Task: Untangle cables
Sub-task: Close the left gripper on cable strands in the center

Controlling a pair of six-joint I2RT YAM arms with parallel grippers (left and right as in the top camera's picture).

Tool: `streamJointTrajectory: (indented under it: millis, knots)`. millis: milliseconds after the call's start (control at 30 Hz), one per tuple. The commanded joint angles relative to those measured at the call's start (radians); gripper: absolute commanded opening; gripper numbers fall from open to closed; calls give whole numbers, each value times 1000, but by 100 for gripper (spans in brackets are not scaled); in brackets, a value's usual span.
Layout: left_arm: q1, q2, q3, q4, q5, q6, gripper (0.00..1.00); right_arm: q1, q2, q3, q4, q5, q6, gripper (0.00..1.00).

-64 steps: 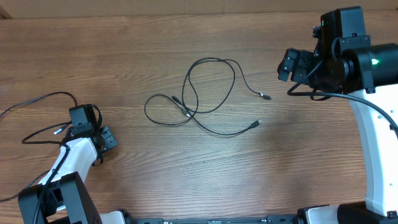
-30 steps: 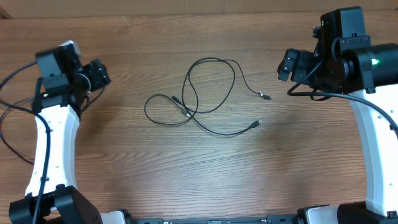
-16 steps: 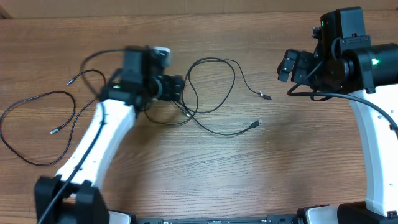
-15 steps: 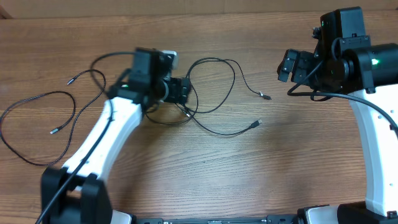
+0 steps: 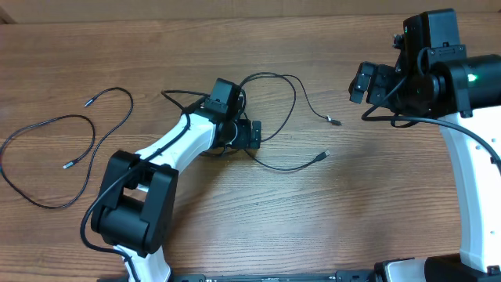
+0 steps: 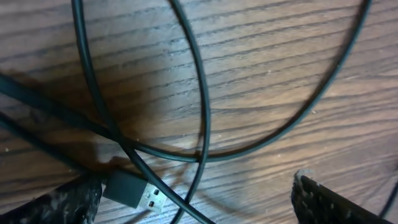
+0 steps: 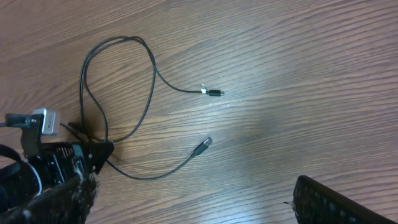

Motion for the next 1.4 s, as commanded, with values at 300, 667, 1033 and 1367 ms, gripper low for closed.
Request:
streamJointTrajectory:
  millis: [300,667,1033,1367]
  knots:
    - [-2,61,13,12,-9,-64,79,-3,0,2,5,-1,0,100]
    - [-2,61,15,116,44,-55,85,-3,0,2,9,-1,0,100]
    - [-16,61,15,-6,140,-134,62,-3,0,2,9,-2,0,100]
    - [-16,61,15,19,140,-136,39,-3,0,2,8,-2,0,100]
